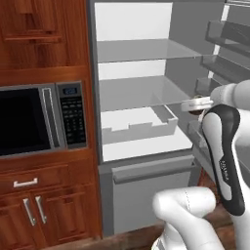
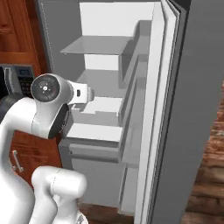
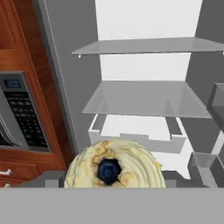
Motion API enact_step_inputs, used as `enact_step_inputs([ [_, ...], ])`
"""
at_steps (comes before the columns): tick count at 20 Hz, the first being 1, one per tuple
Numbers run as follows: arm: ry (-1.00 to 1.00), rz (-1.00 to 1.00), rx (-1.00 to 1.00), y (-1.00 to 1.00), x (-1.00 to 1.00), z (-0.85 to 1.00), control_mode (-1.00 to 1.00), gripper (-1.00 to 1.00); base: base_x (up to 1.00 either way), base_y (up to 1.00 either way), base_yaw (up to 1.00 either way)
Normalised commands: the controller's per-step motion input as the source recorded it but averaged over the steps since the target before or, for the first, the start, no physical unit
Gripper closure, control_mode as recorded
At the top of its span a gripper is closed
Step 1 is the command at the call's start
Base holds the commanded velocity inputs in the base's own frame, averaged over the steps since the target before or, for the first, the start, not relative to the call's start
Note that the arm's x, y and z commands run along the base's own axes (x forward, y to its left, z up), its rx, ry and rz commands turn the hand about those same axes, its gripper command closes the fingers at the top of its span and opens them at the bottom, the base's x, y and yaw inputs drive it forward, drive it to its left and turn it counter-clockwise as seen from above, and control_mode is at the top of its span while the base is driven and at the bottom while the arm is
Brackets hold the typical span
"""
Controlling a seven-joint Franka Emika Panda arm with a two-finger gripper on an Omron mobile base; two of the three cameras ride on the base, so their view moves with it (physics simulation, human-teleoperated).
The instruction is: Take the cupcakes from the fridge and place them on the empty tray on the dining counter.
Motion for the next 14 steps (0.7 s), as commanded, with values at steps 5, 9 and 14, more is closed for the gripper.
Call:
enact_step_inputs([
  [5,0.00,0.00,0.00,0.00,0.00,0.00,1.00,1.00,-1.00,-0.03,0.05],
  [9,0.00,0.00,0.00,0.00,0.00,0.00,1.00,1.00,-1.00,-0.14,0.32],
  [14,0.00,0.00,0.00,0.00,0.00,0.00,1.00,1.00,-0.91,-0.44,0.46],
])
